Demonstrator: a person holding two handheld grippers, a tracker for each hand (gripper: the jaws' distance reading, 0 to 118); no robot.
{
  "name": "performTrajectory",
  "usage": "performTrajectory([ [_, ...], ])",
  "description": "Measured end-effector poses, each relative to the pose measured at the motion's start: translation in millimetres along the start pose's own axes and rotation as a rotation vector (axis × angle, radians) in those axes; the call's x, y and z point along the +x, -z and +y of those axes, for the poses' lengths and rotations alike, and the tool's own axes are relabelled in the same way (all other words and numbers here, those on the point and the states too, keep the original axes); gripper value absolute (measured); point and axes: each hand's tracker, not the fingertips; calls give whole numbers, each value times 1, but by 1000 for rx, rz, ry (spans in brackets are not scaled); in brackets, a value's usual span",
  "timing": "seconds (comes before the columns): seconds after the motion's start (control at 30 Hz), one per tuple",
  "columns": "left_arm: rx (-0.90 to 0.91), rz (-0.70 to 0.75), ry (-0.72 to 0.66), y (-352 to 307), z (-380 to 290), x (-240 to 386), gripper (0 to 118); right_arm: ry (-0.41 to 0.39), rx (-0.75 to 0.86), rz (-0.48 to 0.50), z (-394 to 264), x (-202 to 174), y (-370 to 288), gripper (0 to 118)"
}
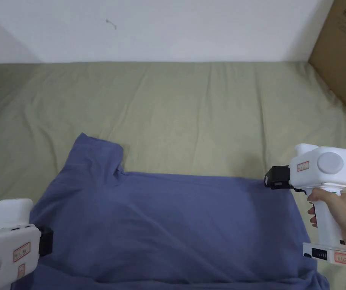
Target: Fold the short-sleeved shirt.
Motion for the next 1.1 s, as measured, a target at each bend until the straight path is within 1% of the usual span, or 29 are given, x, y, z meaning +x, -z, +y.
performTrajectory([
  [0.1,-13,12,-6,7,4,-2,0,-4,-29,-33,5,5,23,79],
  [0.17,-22,15,-16,12,3,-5,0,-4,-65,-15,1,7,31,78],
  [0.2,-33,16,-24,13,4,-6,0,-5,-54,-18,-2,5,30,77],
  [0.23,-42,13,-25,16,5,-6,0,-34,-44,-21,-2,2,27,76],
  [0.27,-47,15,-17,18,5,-5,0,-87,-41,-32,-2,-1,22,72],
  [0.3,-51,19,-13,20,5,-5,0,-114,-37,-33,-2,-2,19,60],
  [0.33,-54,22,-12,21,5,-6,0,-150,-28,-14,-2,-4,15,42],
  [0.37,-55,22,-11,22,6,-6,0,-147,-30,7,-1,-4,12,17],
  [0.4,-56,20,-15,23,6,-7,0,-134,-35,44,0,-8,10,3],
  [0.43,-58,17,-23,23,6,-7,0,-149,-31,0,-1,-14,10,3],
  [0.47,-57,11,-30,23,7,-9,0,-204,-37,-31,-3,-19,10,3],
  [0.5,-58,9,-36,23,8,-10,0,-211,-33,-36,-4,-22,9,3],
  [0.67,-25,-1,-60,28,27,-20,0,-141,-18,-5,3,-14,-1,3],
  [0.7,-19,-5,-73,31,34,-22,0,-140,-14,-2,3,-14,-3,3],
  [0.73,-14,3,-76,36,43,-24,8,-142,-11,-1,2,-16,-5,3],
  [0.77,0,10,-71,42,54,-27,29,-144,-8,-3,1,-17,-6,3],
  [0.8,6,21,-70,49,64,-29,72,-143,-6,-1,2,-14,-4,3],
  [0.83,0,27,-67,59,77,-31,96,-142,-4,-1,1,-15,-4,3],
  [0.87,-13,22,-60,71,90,-33,107,-138,-1,-2,0,-15,-5,3],
  [0.93,-15,38,-87,92,109,-35,105,-131,14,4,-2,-13,-4,3],
  [1.0,-31,35,-111,115,126,-35,105,-136,34,11,-5,-13,-6,3],
  [1.1,-45,33,-107,146,144,-32,105,-139,24,12,-4,-10,-1,3],
])
